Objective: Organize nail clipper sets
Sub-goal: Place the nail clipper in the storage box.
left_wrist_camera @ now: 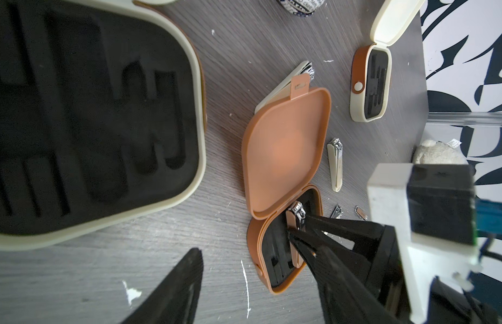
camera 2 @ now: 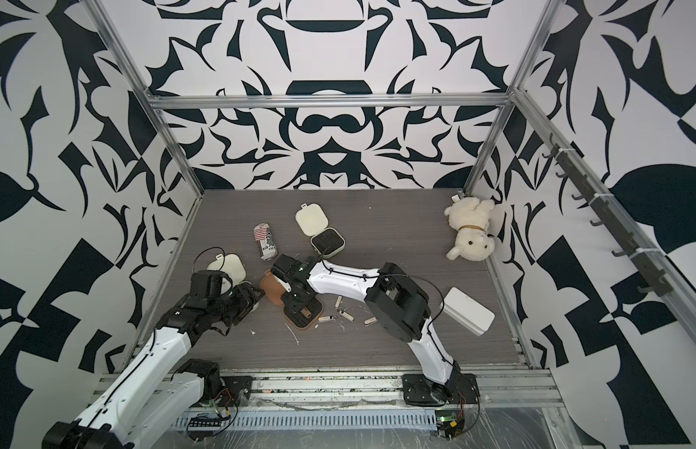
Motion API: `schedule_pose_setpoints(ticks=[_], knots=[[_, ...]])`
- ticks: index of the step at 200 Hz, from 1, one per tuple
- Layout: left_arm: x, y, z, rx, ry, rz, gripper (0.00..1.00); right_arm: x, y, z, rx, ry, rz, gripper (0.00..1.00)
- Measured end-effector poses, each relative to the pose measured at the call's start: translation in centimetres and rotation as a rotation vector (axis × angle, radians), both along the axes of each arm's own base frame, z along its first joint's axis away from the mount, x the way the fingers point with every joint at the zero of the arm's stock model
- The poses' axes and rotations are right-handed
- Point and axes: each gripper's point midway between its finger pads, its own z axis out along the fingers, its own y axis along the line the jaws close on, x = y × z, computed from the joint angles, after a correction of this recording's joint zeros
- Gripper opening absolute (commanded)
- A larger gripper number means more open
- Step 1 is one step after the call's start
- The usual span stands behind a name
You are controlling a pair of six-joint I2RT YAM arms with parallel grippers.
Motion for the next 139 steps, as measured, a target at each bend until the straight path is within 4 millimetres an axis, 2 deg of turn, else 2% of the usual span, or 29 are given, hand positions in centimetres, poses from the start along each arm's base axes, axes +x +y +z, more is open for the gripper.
schedule_pose_setpoints(ticks=[139], knots=[[0.02, 0.00, 0.11, -0.001, -0.005, 0.000, 0.68, -0.24, -0.16, -0.50, -0.005, 0.003, 0.002, 0.09]])
